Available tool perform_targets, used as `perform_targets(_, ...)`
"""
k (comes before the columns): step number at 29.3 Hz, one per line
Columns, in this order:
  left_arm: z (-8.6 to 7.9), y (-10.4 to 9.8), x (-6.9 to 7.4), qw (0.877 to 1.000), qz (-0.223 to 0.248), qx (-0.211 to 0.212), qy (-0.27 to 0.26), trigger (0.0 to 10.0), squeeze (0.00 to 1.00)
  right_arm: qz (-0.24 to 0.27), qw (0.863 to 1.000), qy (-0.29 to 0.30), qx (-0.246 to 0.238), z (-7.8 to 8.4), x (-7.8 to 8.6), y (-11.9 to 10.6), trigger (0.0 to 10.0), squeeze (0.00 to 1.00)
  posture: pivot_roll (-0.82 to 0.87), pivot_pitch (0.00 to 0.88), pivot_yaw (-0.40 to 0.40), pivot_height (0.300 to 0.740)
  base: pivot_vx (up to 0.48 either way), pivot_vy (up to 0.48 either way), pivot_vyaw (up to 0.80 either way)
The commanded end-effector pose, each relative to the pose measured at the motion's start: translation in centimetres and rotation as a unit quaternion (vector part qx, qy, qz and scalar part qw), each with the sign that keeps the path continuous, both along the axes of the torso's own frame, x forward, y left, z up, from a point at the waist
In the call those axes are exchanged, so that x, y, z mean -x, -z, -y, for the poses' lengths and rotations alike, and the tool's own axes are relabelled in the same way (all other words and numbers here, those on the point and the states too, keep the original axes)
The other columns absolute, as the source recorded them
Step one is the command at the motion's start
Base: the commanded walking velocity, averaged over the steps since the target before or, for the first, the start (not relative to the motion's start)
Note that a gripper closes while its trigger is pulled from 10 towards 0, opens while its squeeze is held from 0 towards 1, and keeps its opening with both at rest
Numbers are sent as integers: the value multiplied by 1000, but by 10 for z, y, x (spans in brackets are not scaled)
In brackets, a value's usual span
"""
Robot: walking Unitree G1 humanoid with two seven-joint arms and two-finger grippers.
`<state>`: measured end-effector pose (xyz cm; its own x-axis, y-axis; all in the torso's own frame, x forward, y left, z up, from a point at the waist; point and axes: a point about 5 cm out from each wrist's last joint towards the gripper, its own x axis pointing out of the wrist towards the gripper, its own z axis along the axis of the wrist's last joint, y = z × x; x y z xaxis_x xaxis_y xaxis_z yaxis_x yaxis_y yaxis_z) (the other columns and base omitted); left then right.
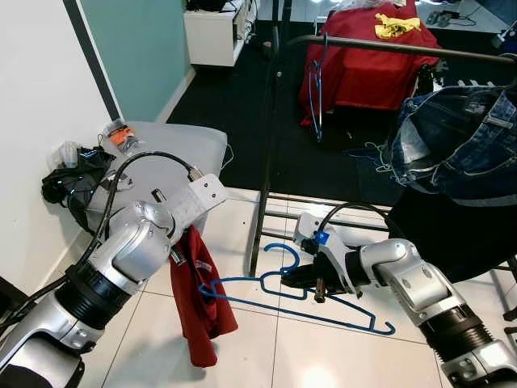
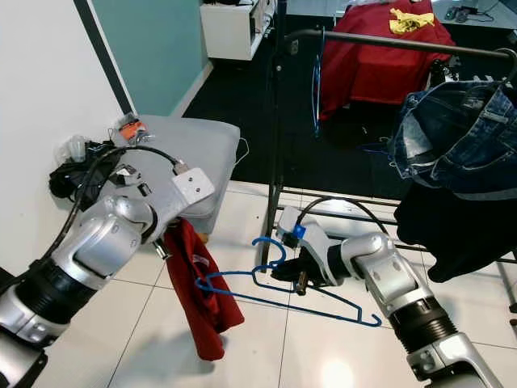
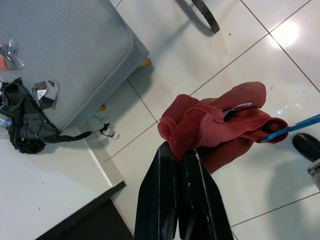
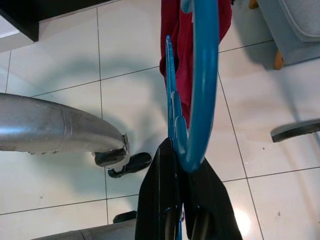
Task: Hang hanger
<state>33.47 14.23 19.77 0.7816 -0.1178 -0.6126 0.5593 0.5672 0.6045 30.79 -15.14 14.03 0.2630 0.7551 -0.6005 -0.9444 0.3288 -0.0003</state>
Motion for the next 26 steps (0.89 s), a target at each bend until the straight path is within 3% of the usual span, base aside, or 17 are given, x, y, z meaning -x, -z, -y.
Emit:
perform_targets(1, 2, -8, 0, 1000, 14, -7, 7, 10000, 0, 0, 1000, 4, 5, 2, 0, 1, 10000, 0, -15, 149, 20, 740, 0, 0, 0)
perform_targets(26, 7, -19, 0, 1000, 25, -1, 18, 10000, 0, 10, 1000, 21, 9, 6, -4, 2, 10000, 0, -13, 144, 22, 740, 0, 0, 0)
